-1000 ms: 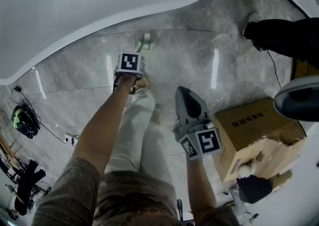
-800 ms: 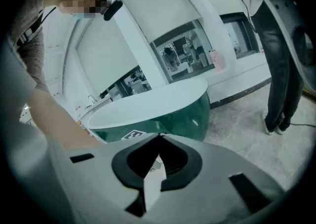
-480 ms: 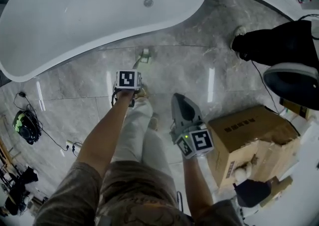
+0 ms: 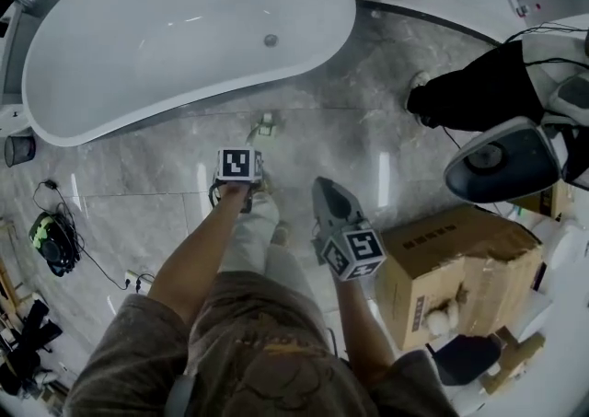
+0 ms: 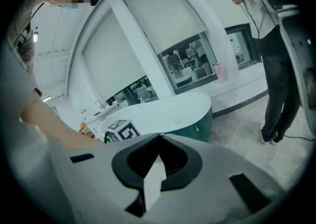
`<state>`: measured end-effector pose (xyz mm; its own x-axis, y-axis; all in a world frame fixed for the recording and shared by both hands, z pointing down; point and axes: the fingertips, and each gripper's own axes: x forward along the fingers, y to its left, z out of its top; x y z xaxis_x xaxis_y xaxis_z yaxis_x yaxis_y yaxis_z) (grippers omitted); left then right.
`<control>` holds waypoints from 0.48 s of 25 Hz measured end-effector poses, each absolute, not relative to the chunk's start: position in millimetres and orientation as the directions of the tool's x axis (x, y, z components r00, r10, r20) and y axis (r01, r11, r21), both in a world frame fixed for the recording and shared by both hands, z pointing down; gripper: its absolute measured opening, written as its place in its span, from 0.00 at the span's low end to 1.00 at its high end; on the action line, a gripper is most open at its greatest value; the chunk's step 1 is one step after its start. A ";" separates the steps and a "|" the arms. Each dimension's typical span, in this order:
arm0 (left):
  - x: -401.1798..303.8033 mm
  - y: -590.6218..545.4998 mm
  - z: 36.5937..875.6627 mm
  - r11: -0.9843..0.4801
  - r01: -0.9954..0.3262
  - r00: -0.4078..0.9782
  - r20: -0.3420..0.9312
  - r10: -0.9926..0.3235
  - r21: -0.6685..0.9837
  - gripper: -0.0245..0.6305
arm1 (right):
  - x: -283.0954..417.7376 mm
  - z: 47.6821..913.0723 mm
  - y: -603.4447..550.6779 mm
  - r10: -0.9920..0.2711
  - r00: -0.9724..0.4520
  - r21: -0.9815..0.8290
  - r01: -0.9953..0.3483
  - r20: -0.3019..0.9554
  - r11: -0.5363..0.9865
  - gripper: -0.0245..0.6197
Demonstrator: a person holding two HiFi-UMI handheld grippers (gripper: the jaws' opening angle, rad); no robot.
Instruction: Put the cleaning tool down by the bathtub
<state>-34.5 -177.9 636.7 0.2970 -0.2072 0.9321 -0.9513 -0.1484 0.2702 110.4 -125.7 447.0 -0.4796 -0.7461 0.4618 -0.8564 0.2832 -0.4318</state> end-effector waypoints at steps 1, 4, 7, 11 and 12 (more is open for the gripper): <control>-35.3 -173.9 623.1 -0.148 -0.951 0.297 0.930 -0.214 0.270 0.04 | 109.4 439.9 -122.3 -0.744 -0.483 -0.431 -0.855 0.462 0.287 0.04; -35.5 -160.6 578.3 -0.165 -0.950 0.301 0.921 -0.247 0.266 0.04 | 105.9 416.6 -110.9 -0.737 -0.499 -0.433 -0.848 0.456 0.307 0.04; -31.9 -147.2 528.8 -0.211 -0.940 0.324 0.896 -0.304 0.269 0.04 | 102.3 391.6 -96.7 -0.729 -0.520 -0.446 -0.835 0.445 0.323 0.04; -33.6 -145.5 460.0 -0.303 -0.914 0.381 0.830 -0.407 0.270 0.04 | 85.7 358.8 -87.9 -0.706 -0.566 -0.455 -0.808 0.425 0.373 0.04; -34.4 -145.1 442.7 -0.324 -0.906 0.398 0.810 -0.430 0.272 0.04 | 81.5 350.1 -85.7 -0.700 -0.578 -0.455 -0.801 0.420 0.389 0.04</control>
<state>-34.4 -145.1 442.7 0.3975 -0.4304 0.8104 -0.9060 -0.3242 0.2722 81.5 -85.7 350.1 -0.5782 -0.6997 0.4197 -0.8011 0.3893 -0.4546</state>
